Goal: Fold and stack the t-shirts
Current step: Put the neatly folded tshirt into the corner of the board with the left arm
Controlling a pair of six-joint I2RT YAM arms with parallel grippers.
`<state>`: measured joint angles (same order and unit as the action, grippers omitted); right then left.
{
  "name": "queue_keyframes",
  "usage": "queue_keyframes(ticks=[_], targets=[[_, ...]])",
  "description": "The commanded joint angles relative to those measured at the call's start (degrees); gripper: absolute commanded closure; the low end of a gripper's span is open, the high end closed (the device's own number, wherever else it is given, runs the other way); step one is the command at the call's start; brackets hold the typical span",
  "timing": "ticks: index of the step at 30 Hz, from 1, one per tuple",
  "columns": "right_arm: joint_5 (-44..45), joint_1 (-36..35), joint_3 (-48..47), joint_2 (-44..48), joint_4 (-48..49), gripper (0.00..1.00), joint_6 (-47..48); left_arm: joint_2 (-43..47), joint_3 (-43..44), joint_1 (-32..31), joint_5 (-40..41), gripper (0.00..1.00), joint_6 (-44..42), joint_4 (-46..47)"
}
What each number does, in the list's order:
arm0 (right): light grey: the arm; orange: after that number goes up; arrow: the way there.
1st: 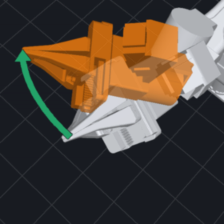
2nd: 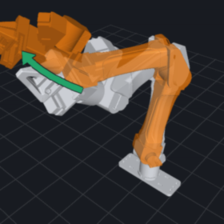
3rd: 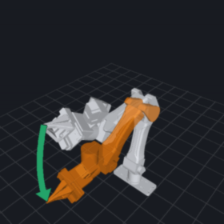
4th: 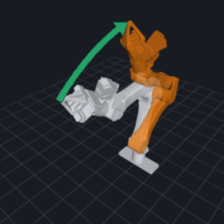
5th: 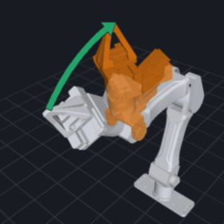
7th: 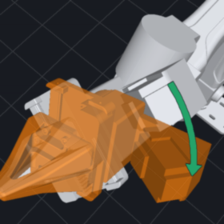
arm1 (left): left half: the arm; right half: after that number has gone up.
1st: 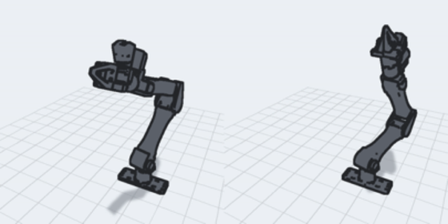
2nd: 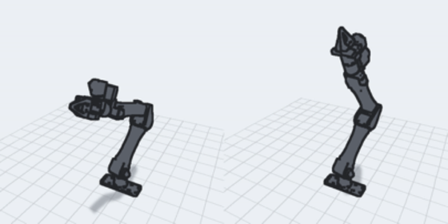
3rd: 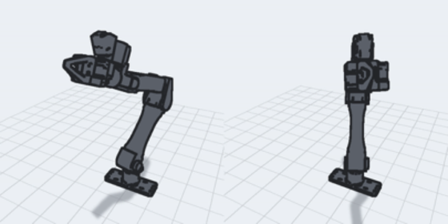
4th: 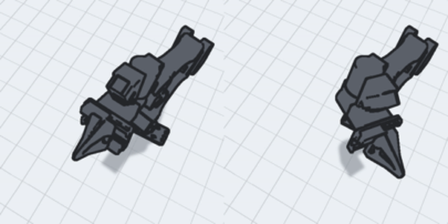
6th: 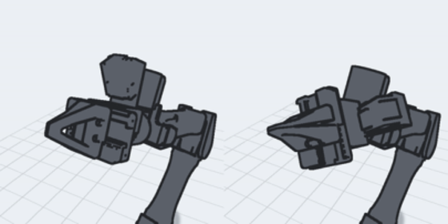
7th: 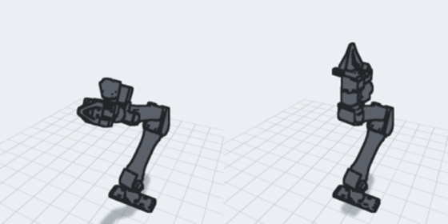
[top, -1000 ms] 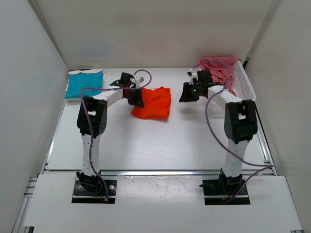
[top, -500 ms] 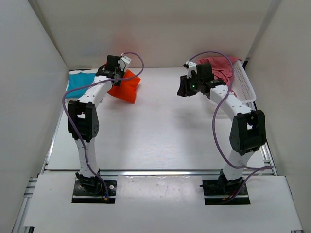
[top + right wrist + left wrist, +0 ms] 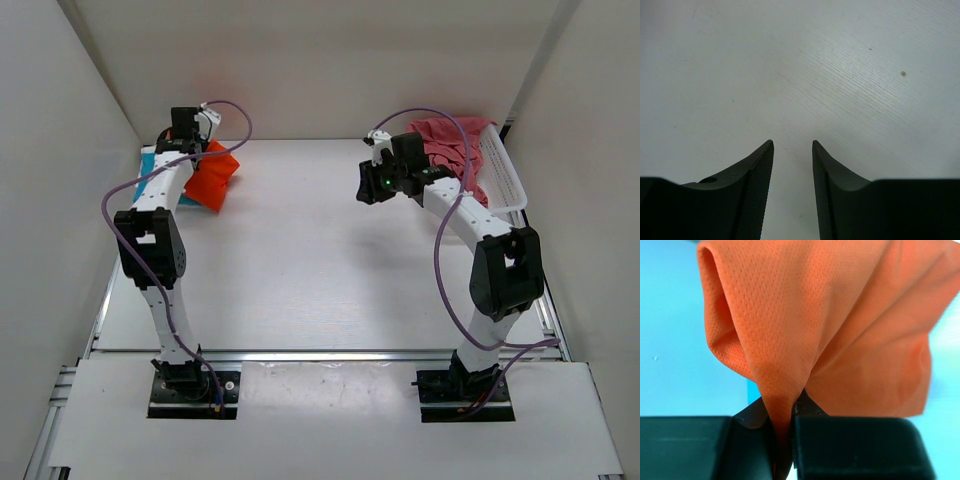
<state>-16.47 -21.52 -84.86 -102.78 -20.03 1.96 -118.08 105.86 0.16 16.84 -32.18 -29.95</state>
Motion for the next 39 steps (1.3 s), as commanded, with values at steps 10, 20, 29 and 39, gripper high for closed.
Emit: queue_keyframes(ticks=[10, 20, 29, 39], targets=[[-2.2, -0.5, -0.3, 0.7, 0.0, 0.57, 0.7, -1.8, 4.1, 7.7, -2.1, 1.00, 1.6, -4.4], [-3.0, -1.5, -2.9, -1.2, -1.3, 0.57, 0.6, -8.1, 7.6, 10.3, 0.6, 1.00, 2.2, -3.7], [-3.4, -1.7, -4.2, -2.2, -2.5, 0.56, 0.7, -9.4, 11.1, 13.3, -0.1, 1.00, 3.1, -3.6], [-3.1, -2.6, -4.9, -3.0, -2.3, 0.56, 1.3, -12.6, 11.0, 14.0, 4.0, 0.74, 3.0, -2.7]])
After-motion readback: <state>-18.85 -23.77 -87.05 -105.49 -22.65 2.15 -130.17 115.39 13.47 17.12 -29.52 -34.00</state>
